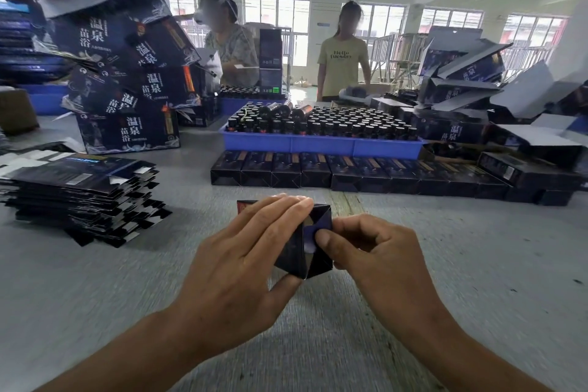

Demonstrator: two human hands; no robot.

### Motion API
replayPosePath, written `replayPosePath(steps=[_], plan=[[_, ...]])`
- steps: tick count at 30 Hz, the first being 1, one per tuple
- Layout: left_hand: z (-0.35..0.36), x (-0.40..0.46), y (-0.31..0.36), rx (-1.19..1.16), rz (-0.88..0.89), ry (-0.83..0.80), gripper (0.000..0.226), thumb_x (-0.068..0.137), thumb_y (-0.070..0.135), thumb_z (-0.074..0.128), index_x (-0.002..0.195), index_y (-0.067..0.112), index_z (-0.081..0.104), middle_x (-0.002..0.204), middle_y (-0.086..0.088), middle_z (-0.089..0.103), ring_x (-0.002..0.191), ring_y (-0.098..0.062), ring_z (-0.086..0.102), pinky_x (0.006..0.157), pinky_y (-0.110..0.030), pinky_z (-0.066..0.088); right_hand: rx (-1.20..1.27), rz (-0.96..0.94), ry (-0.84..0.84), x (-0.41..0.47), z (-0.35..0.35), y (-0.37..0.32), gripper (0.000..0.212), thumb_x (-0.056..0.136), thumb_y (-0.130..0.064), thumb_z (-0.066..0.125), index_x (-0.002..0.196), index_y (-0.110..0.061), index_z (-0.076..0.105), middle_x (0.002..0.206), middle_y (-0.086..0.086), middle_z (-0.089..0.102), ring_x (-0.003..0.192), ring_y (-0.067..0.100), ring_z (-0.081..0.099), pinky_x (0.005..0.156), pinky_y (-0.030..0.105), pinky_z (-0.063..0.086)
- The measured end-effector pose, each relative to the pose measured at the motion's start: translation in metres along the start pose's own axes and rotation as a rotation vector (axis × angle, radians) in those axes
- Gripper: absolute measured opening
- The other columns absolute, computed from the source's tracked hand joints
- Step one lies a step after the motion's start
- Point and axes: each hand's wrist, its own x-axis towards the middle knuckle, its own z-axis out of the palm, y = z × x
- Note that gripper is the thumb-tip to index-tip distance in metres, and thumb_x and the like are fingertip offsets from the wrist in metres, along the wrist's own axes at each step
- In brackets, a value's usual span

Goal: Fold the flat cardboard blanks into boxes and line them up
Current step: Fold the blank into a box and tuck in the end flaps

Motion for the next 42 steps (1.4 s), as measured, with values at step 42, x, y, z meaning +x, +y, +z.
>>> replayPosePath(steps=[42], plan=[[0.0, 0.001, -0.019, -0.93, -0.708, 0.083, 0.072, 0.074, 0.057, 0.068, 0.14, 0.045, 0.042, 0.117, 0.019, 0.071, 0.106, -0.001, 0.068, 0.075, -0.017, 0.058, 0.052, 0.386, -0.448, 0.008, -0.007, 0.015, 0.052, 0.064, -0.026, 0.088, 0.111, -0.035, 0.069, 0.104, -0.017, 0.075, 0.093, 0.0, 0.071, 0.076, 0.019, 0.051]])
